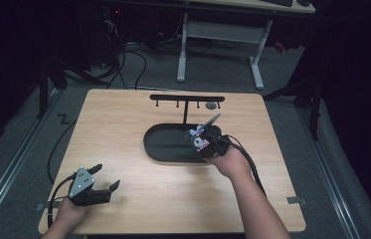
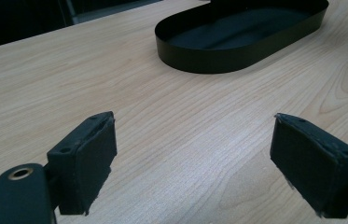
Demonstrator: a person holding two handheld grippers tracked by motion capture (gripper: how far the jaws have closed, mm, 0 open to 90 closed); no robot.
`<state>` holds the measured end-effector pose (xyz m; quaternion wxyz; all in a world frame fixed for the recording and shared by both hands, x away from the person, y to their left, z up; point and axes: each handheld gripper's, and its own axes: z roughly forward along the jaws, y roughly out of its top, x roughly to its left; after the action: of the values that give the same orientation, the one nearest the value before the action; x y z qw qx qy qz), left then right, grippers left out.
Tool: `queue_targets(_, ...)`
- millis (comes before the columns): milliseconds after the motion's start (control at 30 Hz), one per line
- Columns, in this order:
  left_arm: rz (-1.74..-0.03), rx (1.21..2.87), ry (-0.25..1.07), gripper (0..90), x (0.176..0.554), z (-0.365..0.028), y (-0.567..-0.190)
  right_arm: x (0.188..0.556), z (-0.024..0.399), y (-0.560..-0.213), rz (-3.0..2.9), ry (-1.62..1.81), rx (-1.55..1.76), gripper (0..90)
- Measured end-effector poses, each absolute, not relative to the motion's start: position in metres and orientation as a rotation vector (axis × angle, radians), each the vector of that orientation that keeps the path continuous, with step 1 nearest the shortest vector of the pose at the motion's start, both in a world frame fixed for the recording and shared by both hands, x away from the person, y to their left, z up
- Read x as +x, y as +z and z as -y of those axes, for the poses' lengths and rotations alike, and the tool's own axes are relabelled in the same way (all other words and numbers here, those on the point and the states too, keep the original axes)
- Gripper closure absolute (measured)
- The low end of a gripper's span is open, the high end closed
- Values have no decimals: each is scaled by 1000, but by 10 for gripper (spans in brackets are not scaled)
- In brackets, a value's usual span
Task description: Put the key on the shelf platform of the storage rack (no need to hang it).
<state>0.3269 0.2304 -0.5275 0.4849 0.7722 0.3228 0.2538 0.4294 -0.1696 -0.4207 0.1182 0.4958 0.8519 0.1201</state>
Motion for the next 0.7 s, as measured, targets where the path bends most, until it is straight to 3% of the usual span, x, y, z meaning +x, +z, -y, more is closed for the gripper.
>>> queue_targets(700, -786, 1878, 620, 155, 327, -230, -528, 455, 153, -436, -2475, 373, 1460, 484)
